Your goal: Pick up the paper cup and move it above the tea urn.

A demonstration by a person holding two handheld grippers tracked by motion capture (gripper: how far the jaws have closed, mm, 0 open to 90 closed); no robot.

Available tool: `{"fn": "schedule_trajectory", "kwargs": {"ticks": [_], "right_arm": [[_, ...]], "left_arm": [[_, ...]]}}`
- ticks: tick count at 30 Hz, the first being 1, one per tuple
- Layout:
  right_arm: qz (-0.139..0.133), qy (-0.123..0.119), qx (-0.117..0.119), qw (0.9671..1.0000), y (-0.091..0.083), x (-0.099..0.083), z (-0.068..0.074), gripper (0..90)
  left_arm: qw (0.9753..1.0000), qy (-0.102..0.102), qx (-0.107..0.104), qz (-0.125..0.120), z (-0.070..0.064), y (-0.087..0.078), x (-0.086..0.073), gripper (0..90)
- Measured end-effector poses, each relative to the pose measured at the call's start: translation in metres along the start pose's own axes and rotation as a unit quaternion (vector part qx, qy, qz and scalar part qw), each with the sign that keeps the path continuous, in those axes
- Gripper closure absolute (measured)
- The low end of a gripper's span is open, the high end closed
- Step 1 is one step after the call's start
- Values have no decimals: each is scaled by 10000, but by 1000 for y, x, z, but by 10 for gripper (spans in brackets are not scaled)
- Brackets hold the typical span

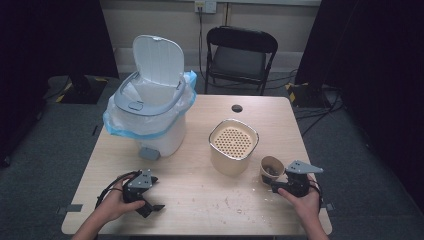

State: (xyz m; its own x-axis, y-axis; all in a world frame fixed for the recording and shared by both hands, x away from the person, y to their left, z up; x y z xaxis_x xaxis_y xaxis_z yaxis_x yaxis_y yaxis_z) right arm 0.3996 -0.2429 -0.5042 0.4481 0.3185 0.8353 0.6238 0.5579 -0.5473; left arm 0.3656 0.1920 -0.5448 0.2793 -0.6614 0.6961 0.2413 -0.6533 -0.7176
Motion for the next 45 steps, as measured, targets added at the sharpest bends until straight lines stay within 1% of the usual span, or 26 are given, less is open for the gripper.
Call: {"fn": "schedule_trajectory", "kwargs": {"ticks": [1, 2, 3, 4, 7, 8, 9, 10, 17, 18, 19, 22, 24, 25, 28, 29, 36, 37, 40, 41, 45], "right_arm": [[0, 0, 0, 10000, 0, 0, 0, 359], [11, 15, -13, 10000, -2, 4, -2, 361], [11, 15, -13, 10000, -2, 4, -2, 361], [45, 0, -61, 10000, -3, 9, -3, 363], [35, -6, -74, 10000, -5, 16, -5, 366], [35, -6, -74, 10000, -5, 16, -5, 366], [66, -24, -110, 9999, -5, 22, -7, 366], [89, -16, -119, 9999, -6, 24, -7, 367], [85, -49, -150, 9998, -8, 45, -9, 369], [85, -49, -150, 9998, -8, 45, -9, 369], [85, -66, -165, 9998, -7, 50, -10, 370], [58, -32, -150, 9999, -8, 57, -11, 370], [59, -25, -163, 9998, -8, 59, -12, 371], [44, -34, -202, 9998, -8, 64, -14, 371], [27, 25, -203, 9998, -9, 68, -16, 371], [-10, 65, -195, 9998, -9, 72, -17, 371], [-20, 91, -228, 9997, -10, 82, -22, 372], [-27, 95, -255, 9996, -9, 86, -24, 373], [-37, 107, -277, 9996, -9, 89, -25, 373], [-58, 142, -275, 9995, -7, 92, -27, 374], [-43, 156, -321, 9994, -4, 96, -30, 375]], "left_arm": [[10000, 0, 0, 0, 0, 0, 0, 0], [10000, 12, -3, 10, 0, 0, 0, 0], [10000, 12, -3, 10, 0, 0, 0, 0], [10000, 4, 20, 25, 0, 0, 0, 0], [10000, 18, 17, 36, 0, 0, 0, 0], [10000, 18, 17, 36, 0, 0, 0, 0], [10000, 2, 21, 25, 0, 0, 0, 0], [10000, 18, 17, 37, 0, 0, 0, 0], [10000, 19, 20, 41, 0, 0, 0, 0], [10000, 19, 20, 41, 0, 0, 0, 0], [10000, 7, 23, 20, 0, 0, 0, 0], [10000, 2, 26, 28, 0, 0, 0, 0], [10000, 5, 23, 16, 0, 0, 0, 0], [10000, 5, 22, 19, 0, 0, 0, 0], [10000, 4, 25, 24, 0, 0, 0, 0], [10000, 6, 22, 18, 0, 0, 0, 0], [10000, 3, 23, 17, 0, 0, 0, 0], [10000, 4, 24, 19, 0, 0, 0, 0], [10000, 6, 24, 21, 0, 0, 0, 0], [10000, 6, 23, 15, 0, 0, 0, 0], [10000, 6, 22, 21, 0, 0, 0, 0]]}}
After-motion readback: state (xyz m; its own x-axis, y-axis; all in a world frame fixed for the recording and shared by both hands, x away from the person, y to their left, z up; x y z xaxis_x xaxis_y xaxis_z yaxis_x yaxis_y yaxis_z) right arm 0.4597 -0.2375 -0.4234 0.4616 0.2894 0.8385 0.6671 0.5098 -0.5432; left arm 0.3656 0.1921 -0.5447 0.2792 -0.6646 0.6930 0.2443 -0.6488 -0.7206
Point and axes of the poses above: each handheld gripper's, and its own axes: y roughly forward along the jaws, x roughly out of its top, z roughly to its left, the point moved 6 cm from there along y, roughly forward along the jaws, and after that the axes turned 2 degrees about z, right-handed, at the moved point
